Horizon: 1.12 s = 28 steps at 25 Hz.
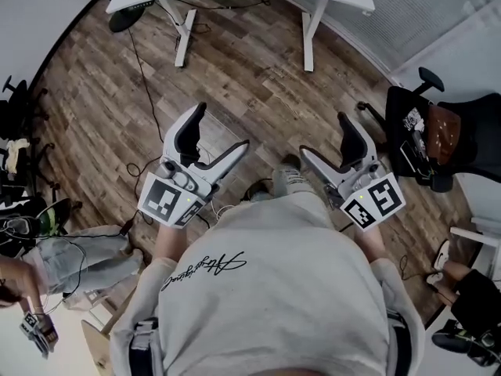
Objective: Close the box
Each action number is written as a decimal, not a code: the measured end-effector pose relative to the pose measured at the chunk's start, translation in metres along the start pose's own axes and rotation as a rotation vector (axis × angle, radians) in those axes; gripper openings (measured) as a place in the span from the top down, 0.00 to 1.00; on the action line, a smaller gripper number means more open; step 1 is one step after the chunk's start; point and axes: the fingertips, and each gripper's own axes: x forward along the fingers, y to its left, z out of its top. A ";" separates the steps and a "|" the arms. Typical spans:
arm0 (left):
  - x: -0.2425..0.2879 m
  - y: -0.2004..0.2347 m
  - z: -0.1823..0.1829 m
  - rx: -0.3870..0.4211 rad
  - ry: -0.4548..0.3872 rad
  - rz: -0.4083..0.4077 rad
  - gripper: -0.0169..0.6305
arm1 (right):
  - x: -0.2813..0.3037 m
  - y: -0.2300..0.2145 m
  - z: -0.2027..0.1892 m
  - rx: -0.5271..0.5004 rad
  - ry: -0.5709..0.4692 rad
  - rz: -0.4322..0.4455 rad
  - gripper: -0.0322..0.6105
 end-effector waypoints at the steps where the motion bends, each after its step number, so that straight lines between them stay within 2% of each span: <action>1: -0.001 -0.001 0.000 0.000 -0.004 -0.004 0.36 | 0.000 0.001 -0.002 -0.009 0.009 -0.002 0.27; 9: 0.005 0.008 -0.001 0.056 0.020 0.000 0.36 | 0.023 -0.008 -0.014 -0.054 0.091 0.000 0.27; 12: 0.012 0.024 -0.005 0.036 0.036 0.021 0.36 | 0.035 -0.020 -0.010 -0.061 0.092 0.009 0.27; 15: 0.032 0.038 -0.009 0.015 0.027 0.039 0.36 | 0.048 -0.042 -0.005 -0.066 0.084 0.016 0.27; 28: 0.154 0.104 0.001 0.024 -0.014 0.039 0.36 | 0.118 -0.159 0.034 -0.068 0.048 0.033 0.27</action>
